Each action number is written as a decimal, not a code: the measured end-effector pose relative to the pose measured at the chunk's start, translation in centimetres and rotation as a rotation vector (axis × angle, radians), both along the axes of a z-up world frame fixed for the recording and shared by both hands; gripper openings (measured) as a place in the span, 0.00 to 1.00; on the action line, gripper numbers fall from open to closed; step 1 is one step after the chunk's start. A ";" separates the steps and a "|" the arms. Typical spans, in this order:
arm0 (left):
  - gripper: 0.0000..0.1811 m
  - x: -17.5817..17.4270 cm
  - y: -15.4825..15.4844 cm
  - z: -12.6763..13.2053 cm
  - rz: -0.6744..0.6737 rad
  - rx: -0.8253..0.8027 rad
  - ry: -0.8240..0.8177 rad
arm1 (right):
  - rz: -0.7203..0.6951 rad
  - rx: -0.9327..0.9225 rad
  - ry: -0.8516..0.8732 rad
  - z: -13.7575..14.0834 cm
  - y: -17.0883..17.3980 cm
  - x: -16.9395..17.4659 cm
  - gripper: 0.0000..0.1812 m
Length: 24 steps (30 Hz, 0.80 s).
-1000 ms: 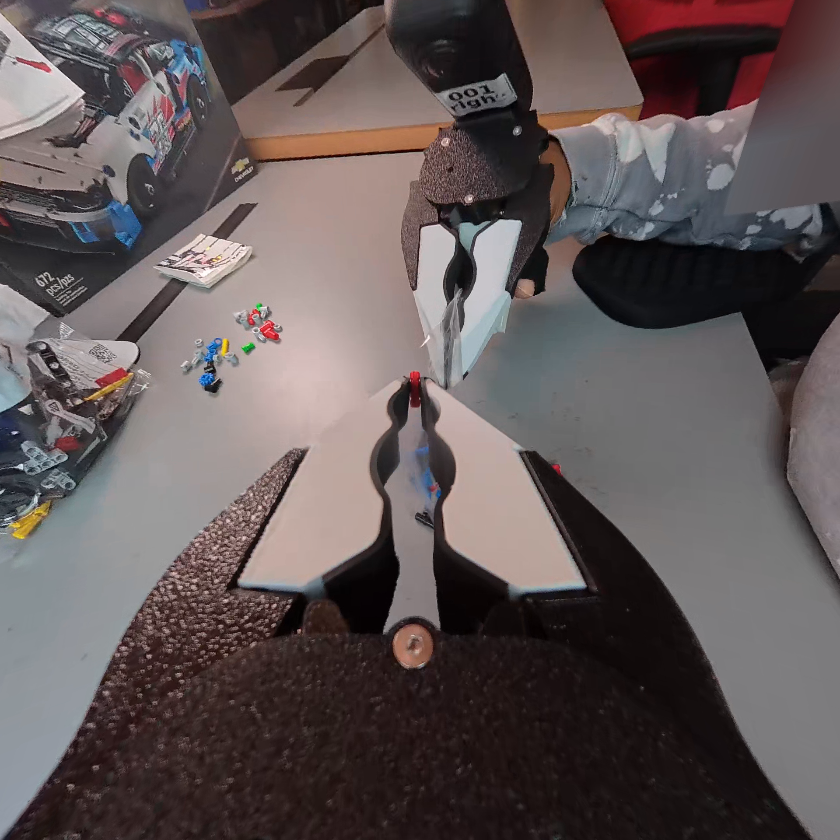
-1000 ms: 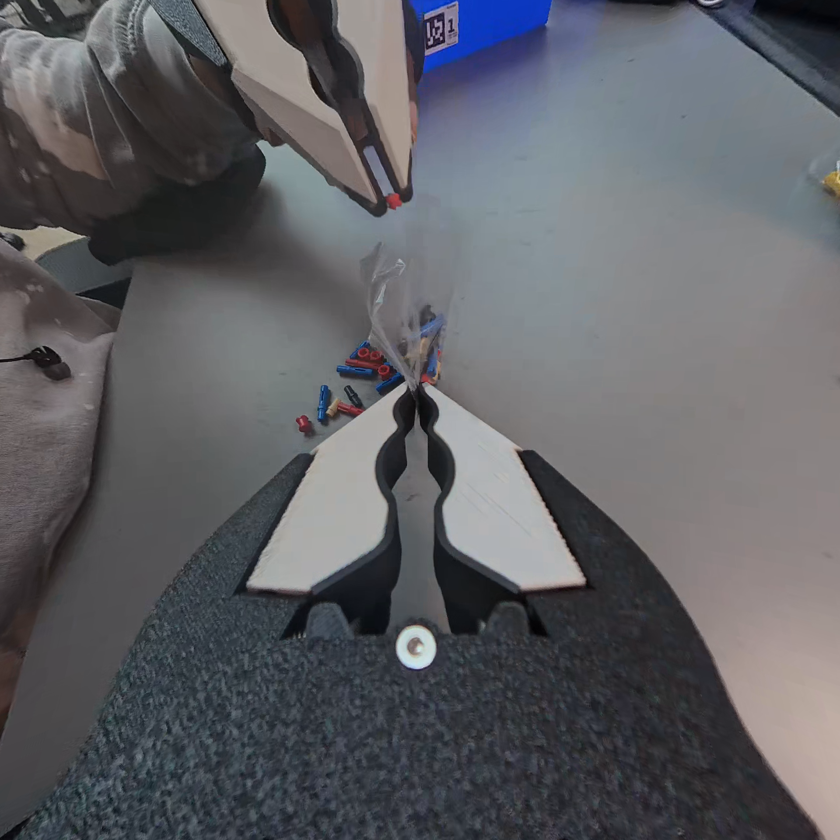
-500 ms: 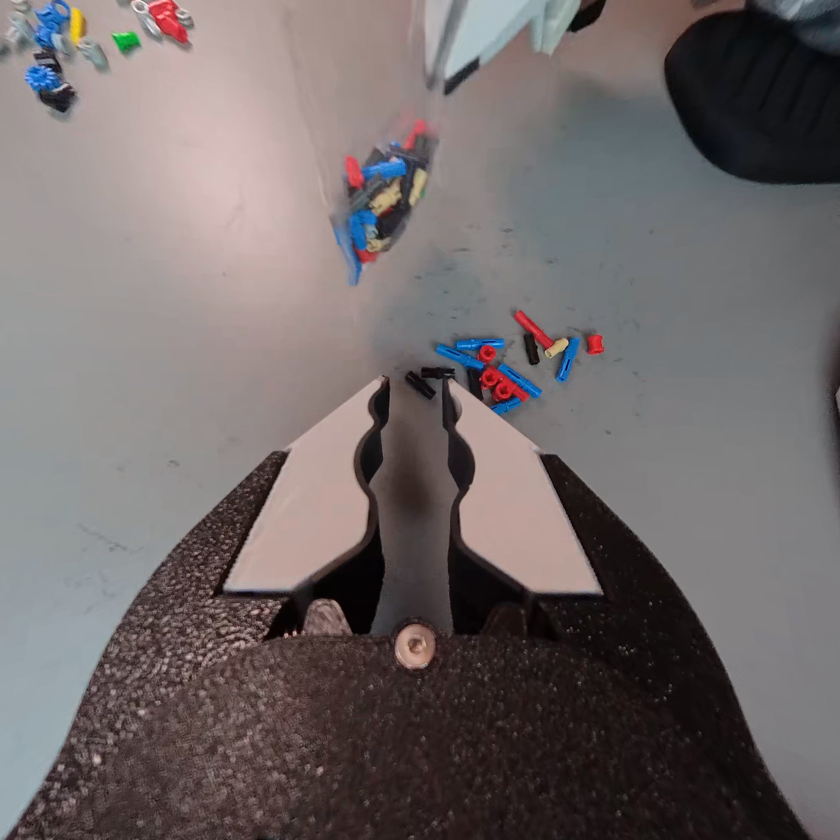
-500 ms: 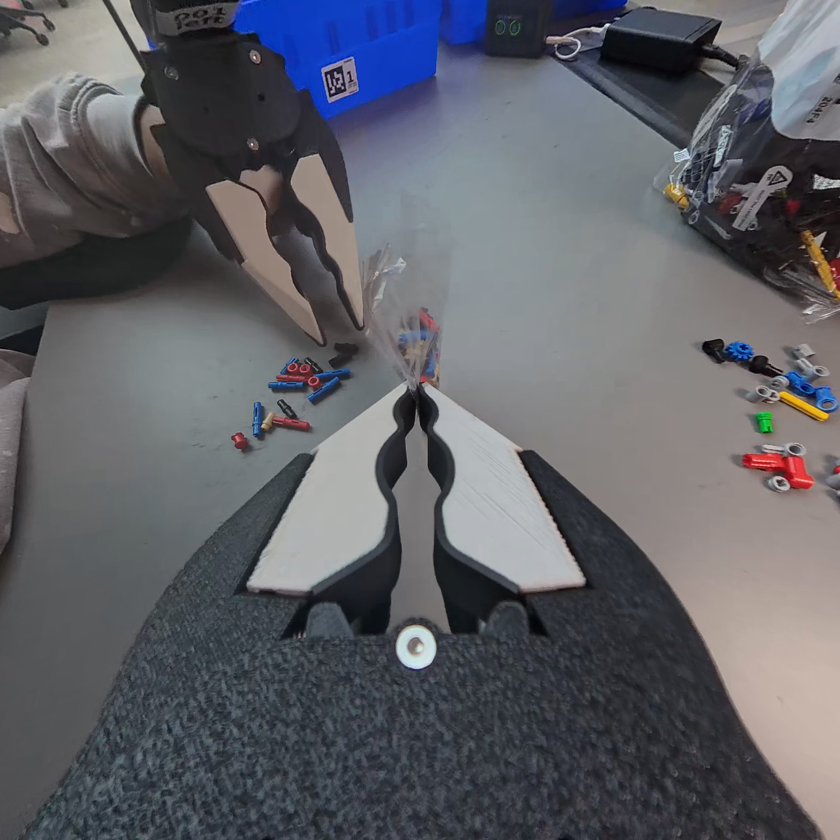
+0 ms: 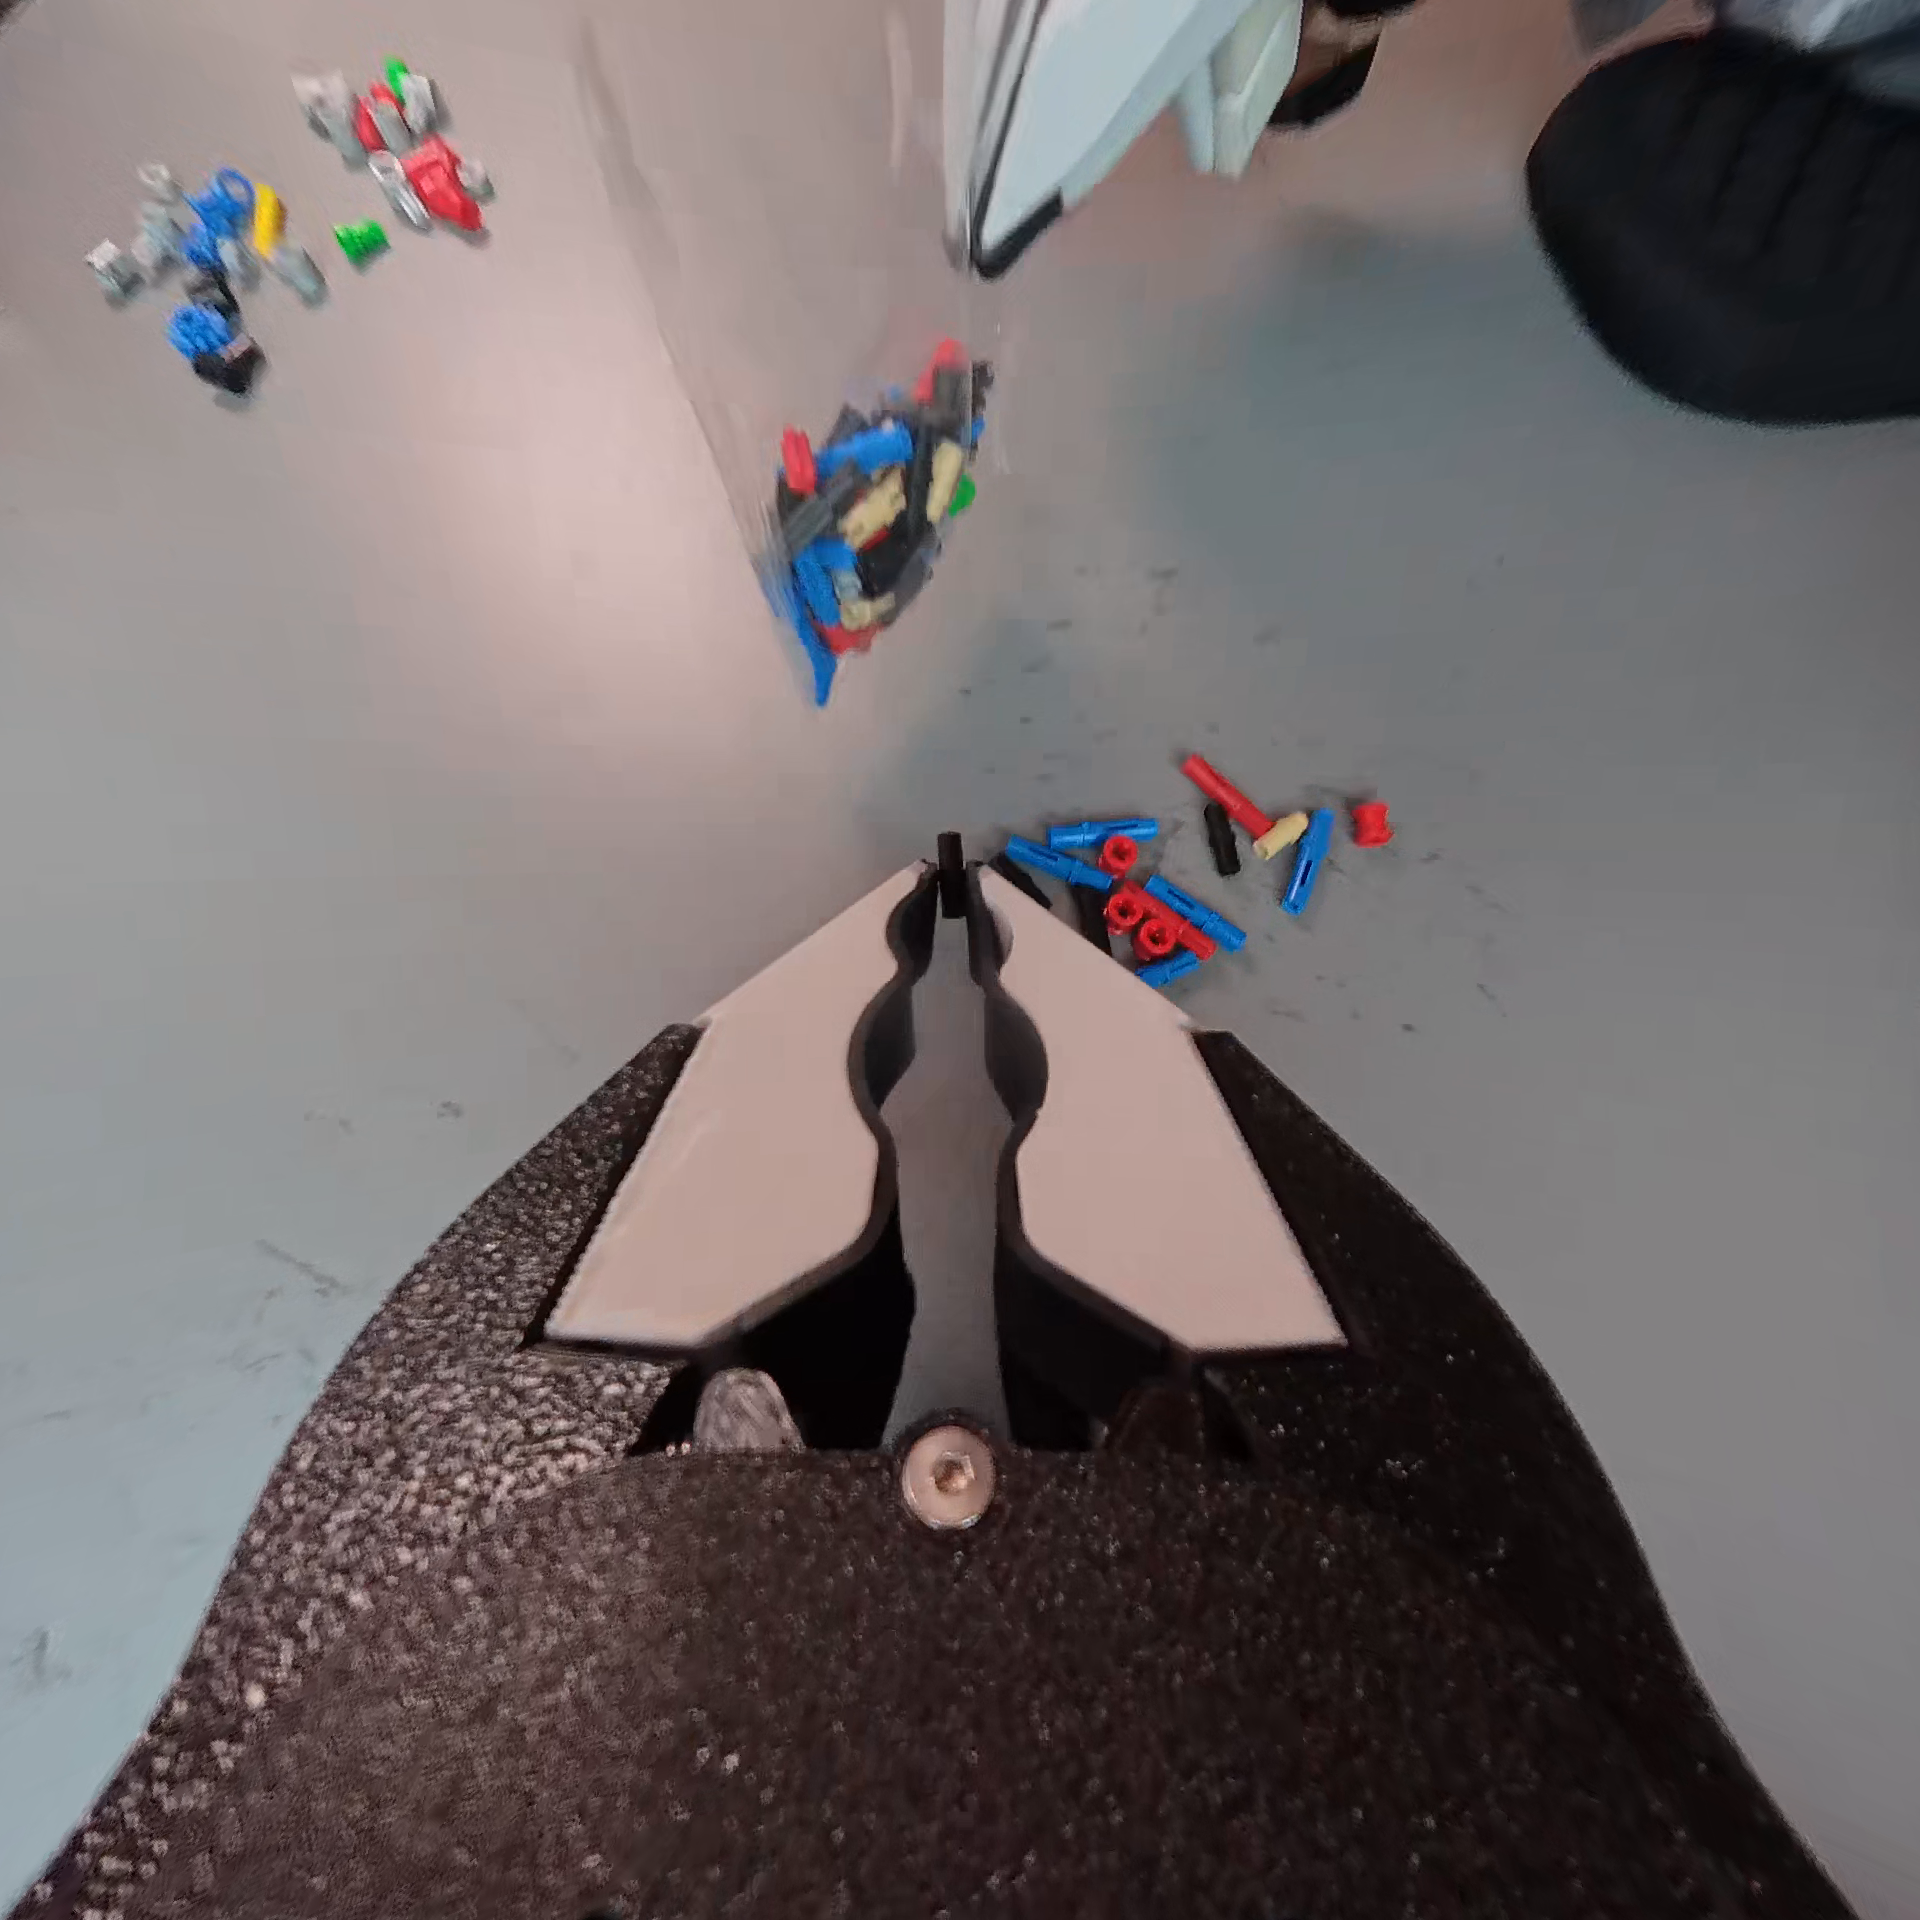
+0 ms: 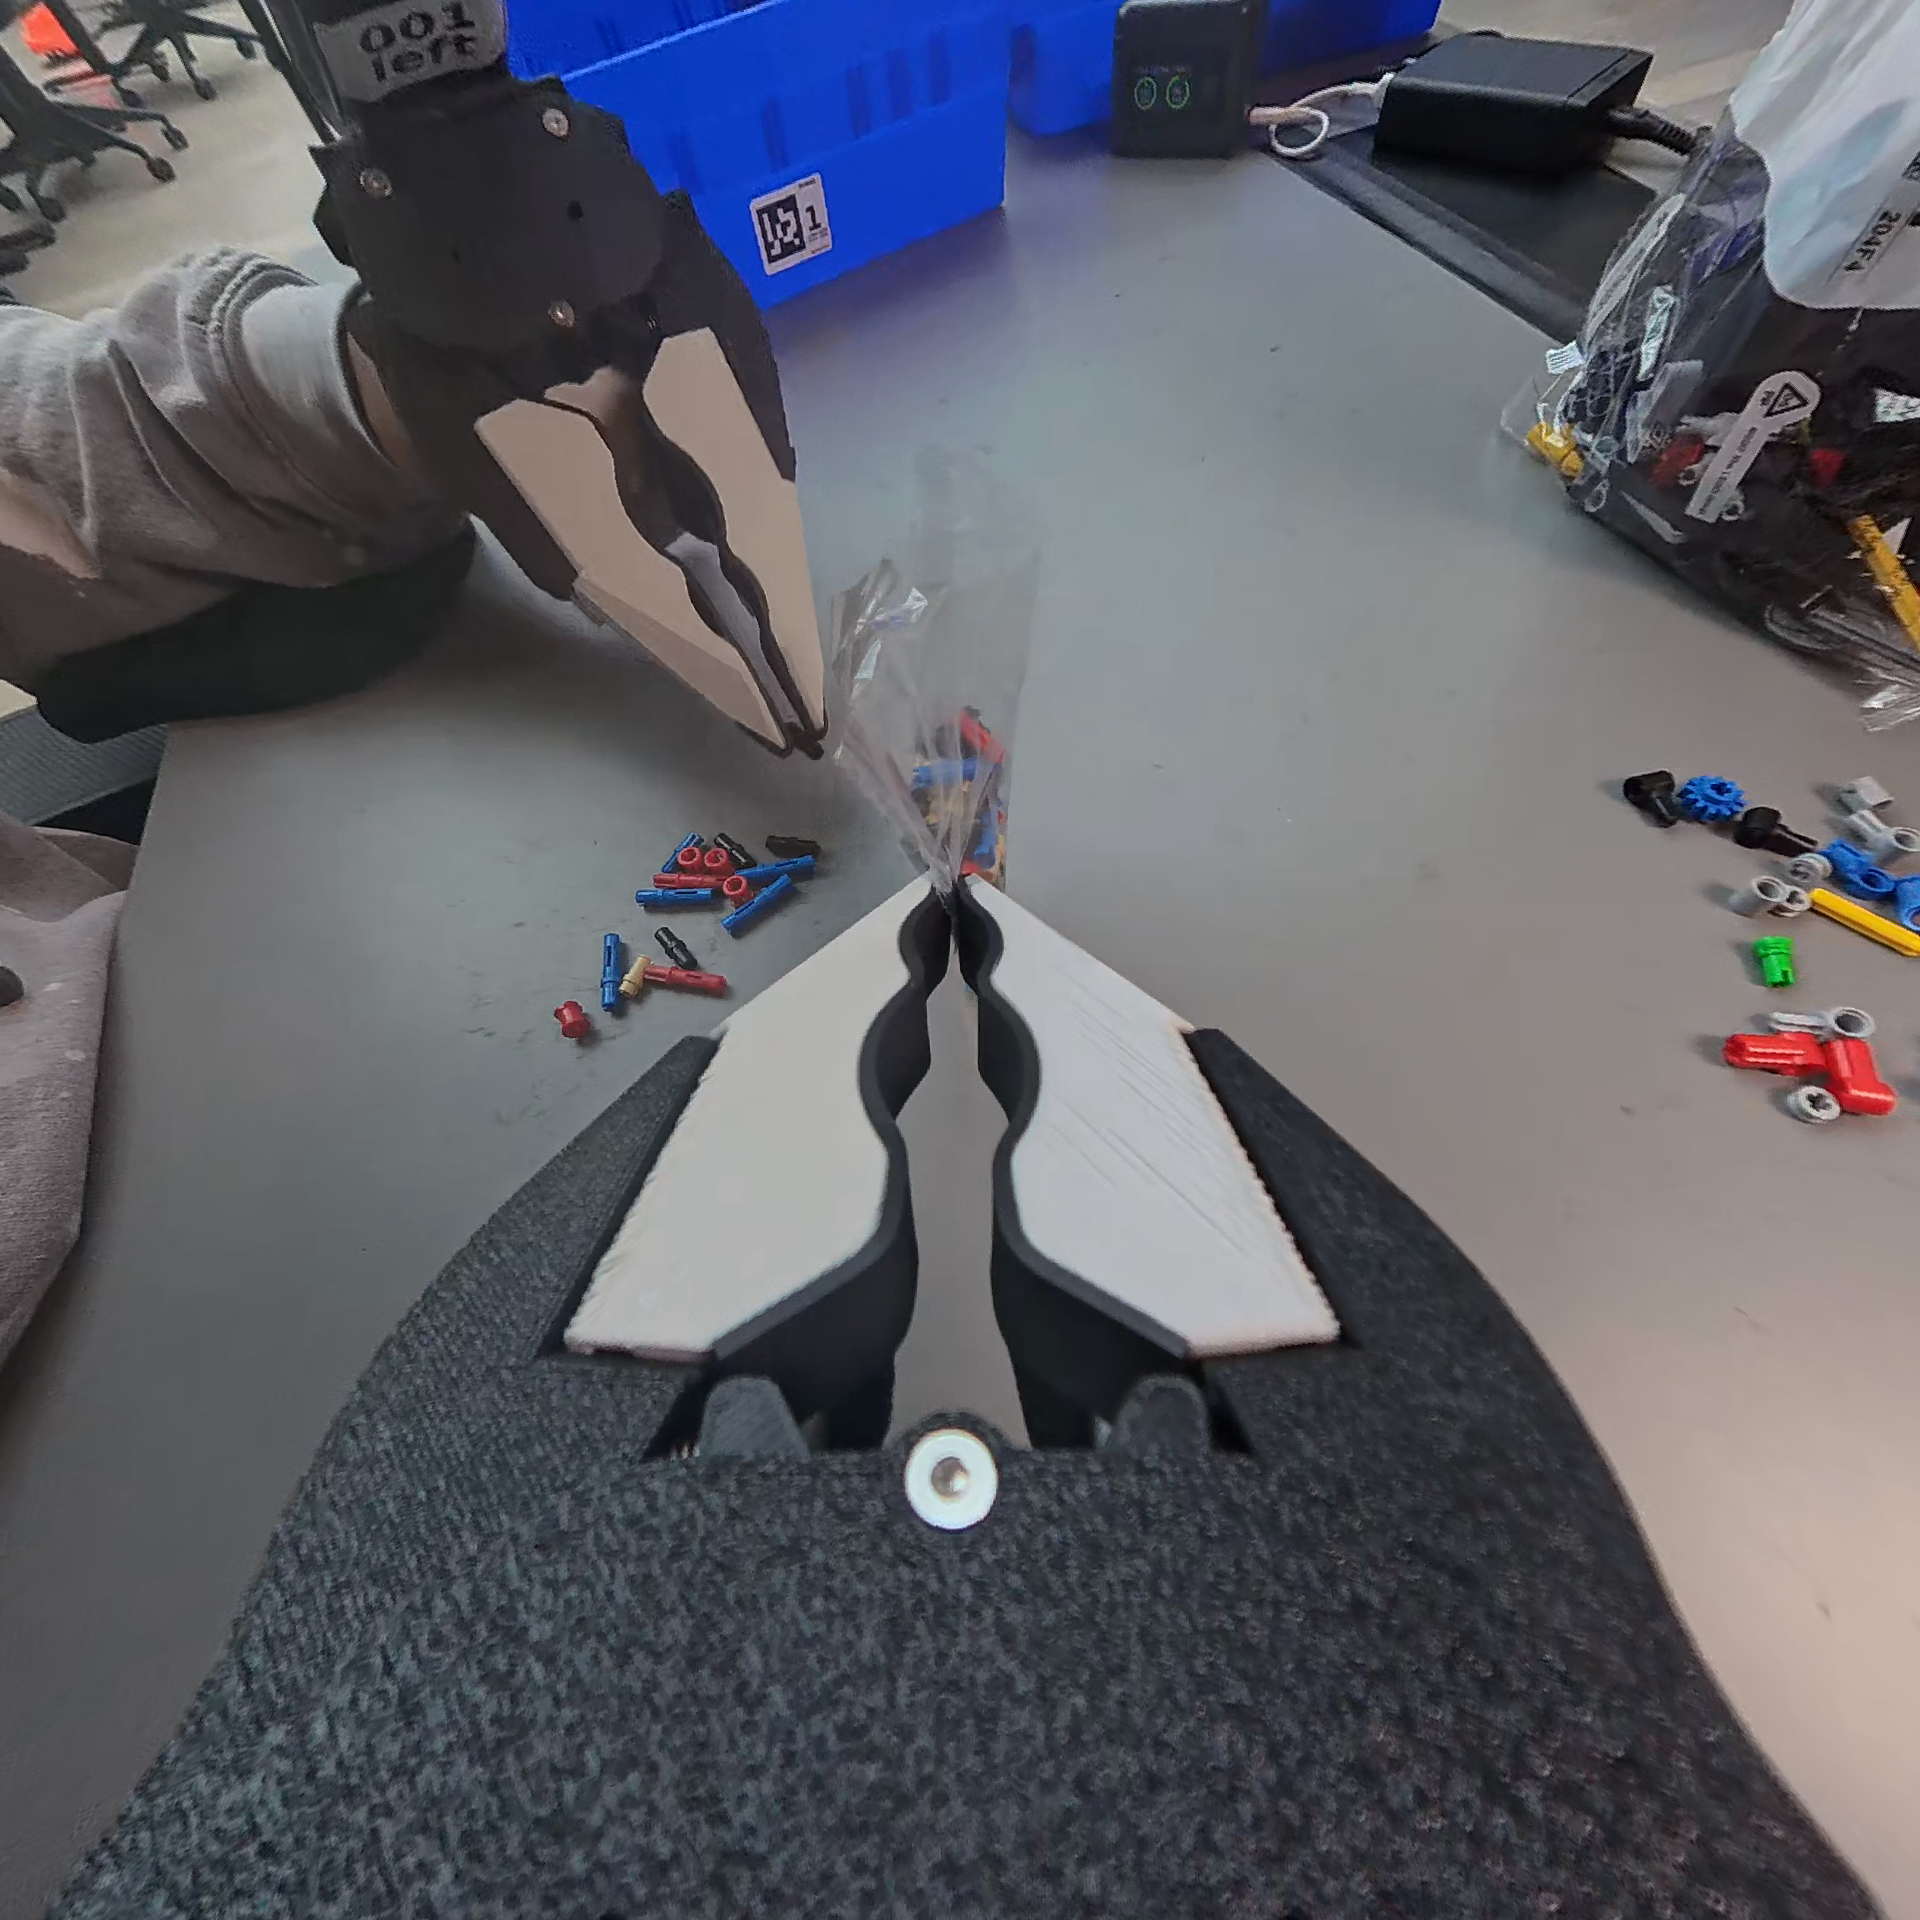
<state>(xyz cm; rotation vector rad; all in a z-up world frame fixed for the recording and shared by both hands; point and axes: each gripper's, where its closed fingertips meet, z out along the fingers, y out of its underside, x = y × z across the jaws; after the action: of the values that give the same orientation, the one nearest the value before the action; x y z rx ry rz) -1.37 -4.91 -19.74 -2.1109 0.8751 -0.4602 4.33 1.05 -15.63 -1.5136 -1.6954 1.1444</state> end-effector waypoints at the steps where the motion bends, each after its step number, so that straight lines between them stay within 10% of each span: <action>1: 0.03 0.1 0.3 1.4 0.008 0.047 -0.044 | 0.001 -0.005 0.002 0.1 0.0 0.0 0.00; 9: 0.03 1.8 3.1 11.2 0.064 0.394 -0.192 | 0.039 -0.025 0.001 0.0 -1.2 -0.5 0.00; 24: 0.13 -1.7 3.2 6.9 0.171 0.256 -0.197 | 0.029 -0.092 0.050 1.0 -0.8 -0.3 0.00</action>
<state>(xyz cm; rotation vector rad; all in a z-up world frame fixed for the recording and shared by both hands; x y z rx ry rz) -3.12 -1.75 -12.81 -1.8507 0.6009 -0.4332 4.02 0.25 -14.59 -1.5068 -1.6560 1.2805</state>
